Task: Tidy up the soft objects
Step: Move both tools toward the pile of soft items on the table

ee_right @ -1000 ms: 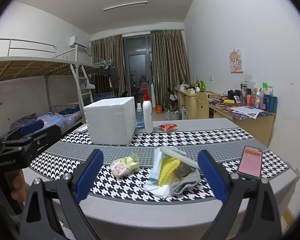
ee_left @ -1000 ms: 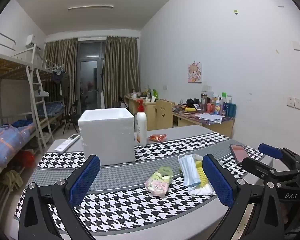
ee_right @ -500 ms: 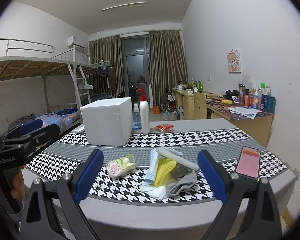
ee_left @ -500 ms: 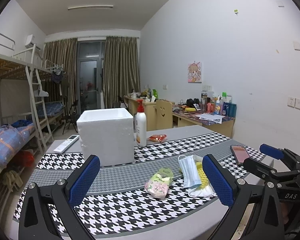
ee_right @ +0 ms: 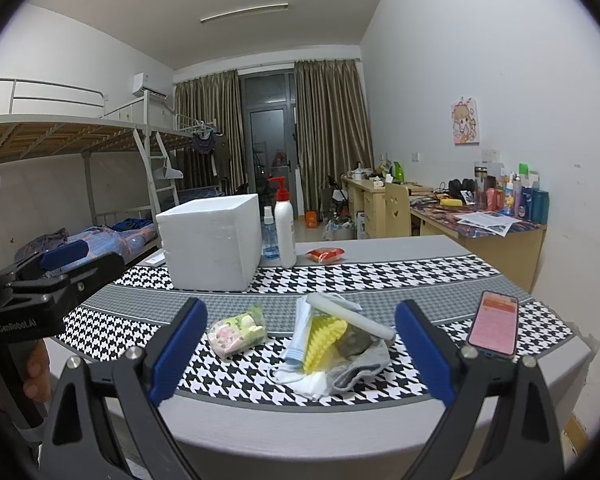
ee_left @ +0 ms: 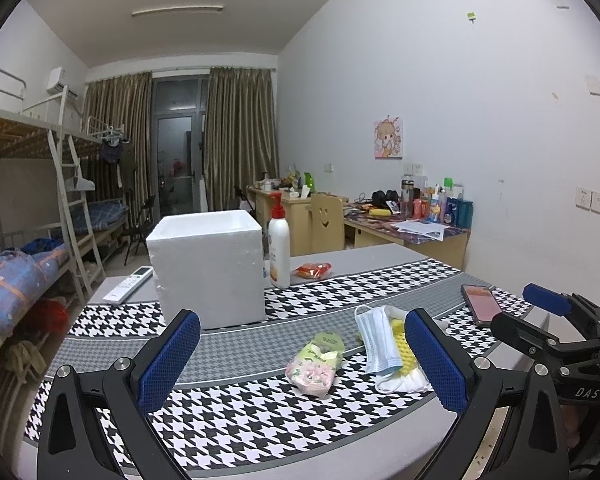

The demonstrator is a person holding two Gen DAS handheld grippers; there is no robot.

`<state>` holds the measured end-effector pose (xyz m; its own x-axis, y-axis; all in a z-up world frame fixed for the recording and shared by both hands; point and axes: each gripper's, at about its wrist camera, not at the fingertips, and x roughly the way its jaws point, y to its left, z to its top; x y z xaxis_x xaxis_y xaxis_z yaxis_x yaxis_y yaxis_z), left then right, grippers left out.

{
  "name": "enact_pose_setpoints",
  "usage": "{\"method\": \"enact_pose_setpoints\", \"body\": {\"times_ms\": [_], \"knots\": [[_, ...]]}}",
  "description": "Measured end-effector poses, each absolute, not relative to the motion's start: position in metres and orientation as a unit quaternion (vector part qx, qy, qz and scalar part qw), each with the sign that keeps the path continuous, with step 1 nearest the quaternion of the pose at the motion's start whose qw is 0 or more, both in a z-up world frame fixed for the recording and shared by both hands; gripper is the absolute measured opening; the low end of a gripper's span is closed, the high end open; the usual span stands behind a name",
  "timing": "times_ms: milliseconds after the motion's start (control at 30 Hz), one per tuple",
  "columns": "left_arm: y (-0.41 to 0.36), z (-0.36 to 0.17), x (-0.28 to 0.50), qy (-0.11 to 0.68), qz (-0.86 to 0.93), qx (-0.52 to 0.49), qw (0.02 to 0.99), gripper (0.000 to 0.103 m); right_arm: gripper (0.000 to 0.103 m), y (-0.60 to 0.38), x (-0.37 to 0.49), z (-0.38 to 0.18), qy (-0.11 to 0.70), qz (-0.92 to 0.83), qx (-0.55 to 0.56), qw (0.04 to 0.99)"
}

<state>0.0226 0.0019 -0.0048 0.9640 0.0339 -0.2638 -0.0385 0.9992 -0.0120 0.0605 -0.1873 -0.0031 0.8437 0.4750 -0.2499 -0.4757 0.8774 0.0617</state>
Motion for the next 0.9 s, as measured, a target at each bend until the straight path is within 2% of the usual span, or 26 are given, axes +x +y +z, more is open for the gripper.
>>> {"method": "enact_pose_setpoints", "body": {"times_ms": [900], "knots": [[0.000, -0.006, 0.035, 0.145, 0.007, -0.011, 0.989, 0.102, 0.097, -0.187, 0.076, -0.004, 0.139, 0.242, -0.001, 0.960]]}}
